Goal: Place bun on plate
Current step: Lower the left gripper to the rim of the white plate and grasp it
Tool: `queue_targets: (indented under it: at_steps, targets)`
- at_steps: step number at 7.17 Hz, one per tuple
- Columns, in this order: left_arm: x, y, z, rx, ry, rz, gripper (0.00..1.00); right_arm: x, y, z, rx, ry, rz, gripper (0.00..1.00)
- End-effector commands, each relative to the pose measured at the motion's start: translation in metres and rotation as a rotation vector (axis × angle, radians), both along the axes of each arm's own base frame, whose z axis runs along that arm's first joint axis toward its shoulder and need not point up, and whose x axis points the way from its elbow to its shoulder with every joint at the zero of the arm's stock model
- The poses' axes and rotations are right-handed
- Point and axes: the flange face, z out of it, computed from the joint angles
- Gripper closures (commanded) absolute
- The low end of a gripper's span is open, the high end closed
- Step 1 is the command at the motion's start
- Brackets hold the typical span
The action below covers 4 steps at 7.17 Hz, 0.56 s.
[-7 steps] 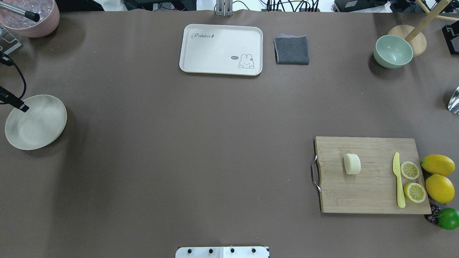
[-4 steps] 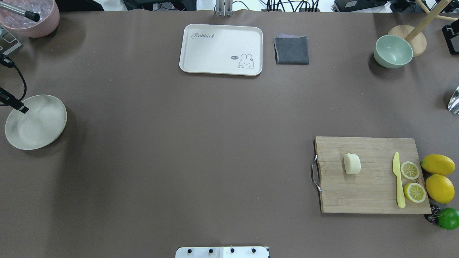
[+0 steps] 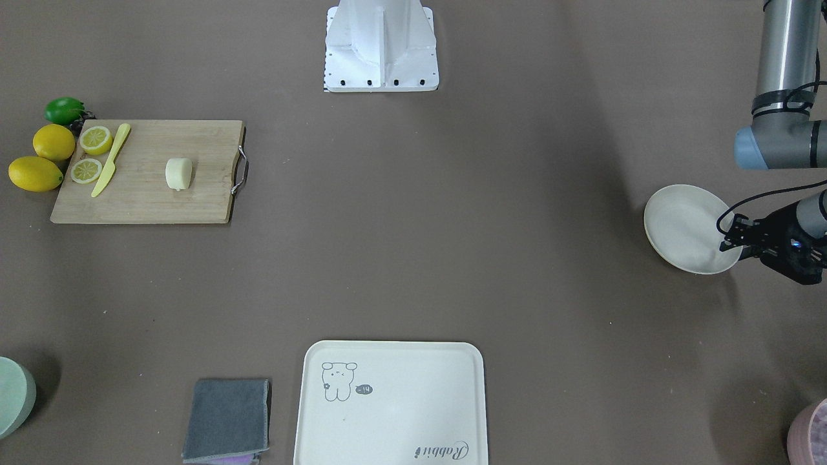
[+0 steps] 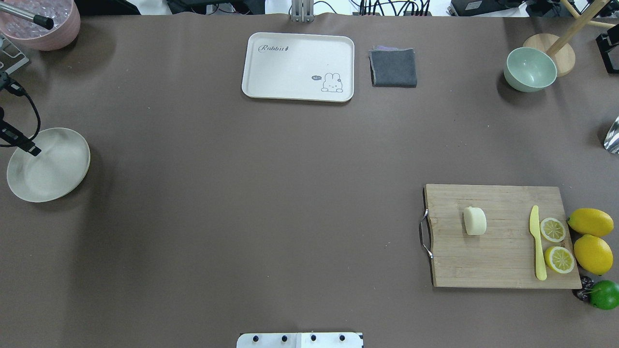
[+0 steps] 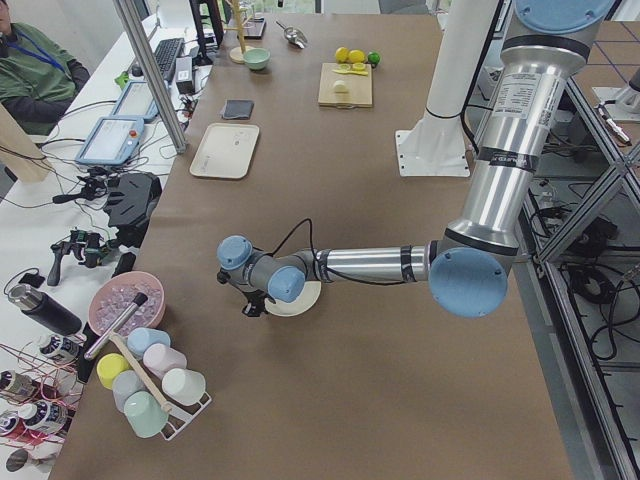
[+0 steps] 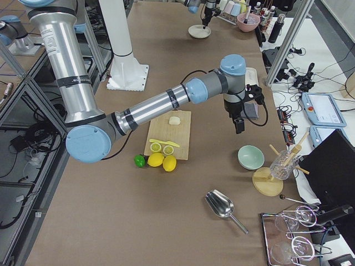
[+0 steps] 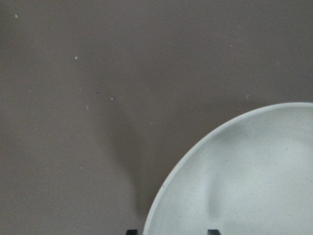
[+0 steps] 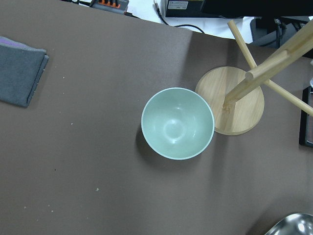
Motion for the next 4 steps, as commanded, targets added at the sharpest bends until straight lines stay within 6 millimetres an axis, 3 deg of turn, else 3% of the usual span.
queue_targets:
  at_steps: [1, 2, 3, 4]
  targets:
    - [-0.007, -0.001, -0.001, 0.004, -0.012, -0.021, 1.00, -0.004, 0.001, 0.000, -0.001, -0.001, -0.007, 0.00]
    - [-0.018, -0.012, -0.016, 0.023, -0.002, -0.048, 1.00, -0.008, 0.001, 0.000, -0.001, -0.001, -0.013, 0.00]
    - [-0.033, -0.041, -0.062, 0.041, 0.032, -0.120, 1.00, -0.008, 0.000, 0.000, -0.001, -0.002, -0.014, 0.00]
    - [-0.024, -0.053, -0.108, -0.011, 0.104, -0.175, 1.00, -0.010, 0.000, 0.003, -0.007, -0.003, -0.018, 0.00]
